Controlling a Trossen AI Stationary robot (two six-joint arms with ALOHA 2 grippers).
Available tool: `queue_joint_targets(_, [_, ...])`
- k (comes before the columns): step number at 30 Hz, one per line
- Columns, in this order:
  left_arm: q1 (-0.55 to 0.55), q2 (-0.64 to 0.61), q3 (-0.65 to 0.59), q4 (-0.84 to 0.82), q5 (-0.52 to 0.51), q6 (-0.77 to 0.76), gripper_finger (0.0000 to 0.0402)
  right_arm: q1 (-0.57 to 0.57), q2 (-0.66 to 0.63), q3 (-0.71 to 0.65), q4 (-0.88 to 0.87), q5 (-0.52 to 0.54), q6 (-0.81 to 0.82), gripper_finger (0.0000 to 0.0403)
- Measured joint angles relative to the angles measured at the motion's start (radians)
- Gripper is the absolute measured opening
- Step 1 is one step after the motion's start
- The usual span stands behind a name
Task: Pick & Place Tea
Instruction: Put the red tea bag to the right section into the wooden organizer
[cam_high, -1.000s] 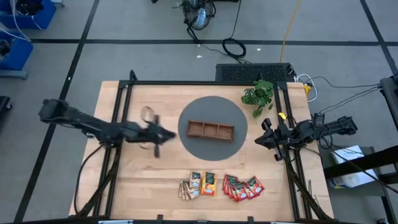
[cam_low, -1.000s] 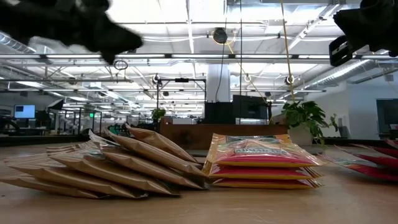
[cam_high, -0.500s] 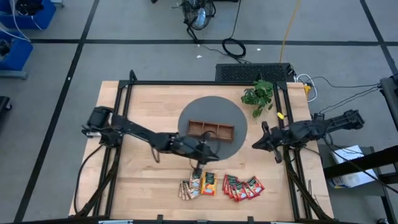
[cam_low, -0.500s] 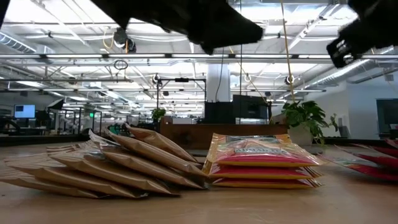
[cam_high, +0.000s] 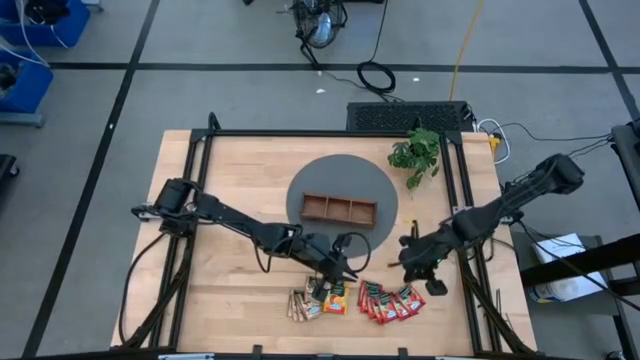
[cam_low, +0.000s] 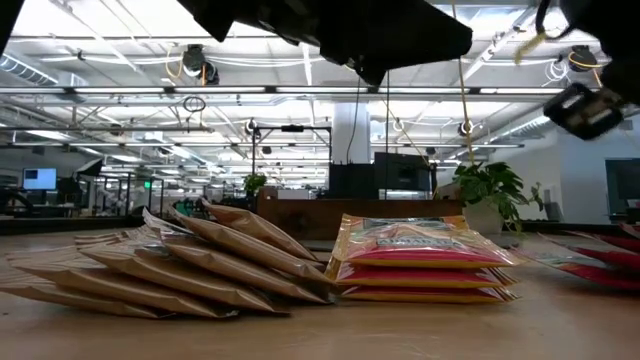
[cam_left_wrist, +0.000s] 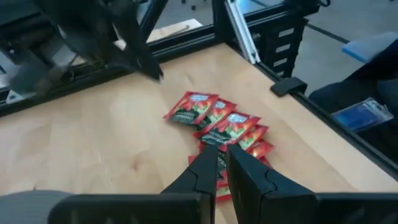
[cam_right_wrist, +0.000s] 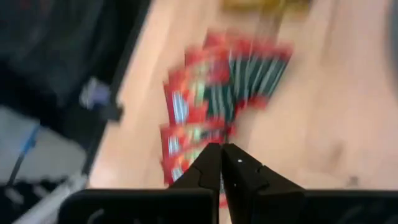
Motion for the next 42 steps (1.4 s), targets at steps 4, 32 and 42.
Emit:
queue_joint_targets(4, [-0.003, 0.000, 0.000, -0.012, -0.004, 0.010, 0.0042, 0.022, 0.090, 0.003, 0.094, -0.024, -0.021, 0.0042])
queue_joint_targets(32, [0.003, 0.000, -0.001, -0.060, -0.032, 0.017, 0.0042, 0.055, 0.307, 0.003, 0.161, 0.003, -0.221, 0.0196])
queue_joint_targets(42, [0.003, 0.000, -0.001, -0.060, -0.033, -0.004, 0.0042, 0.061, 0.369, 0.003, 0.209, 0.002, -0.282, 0.0172])
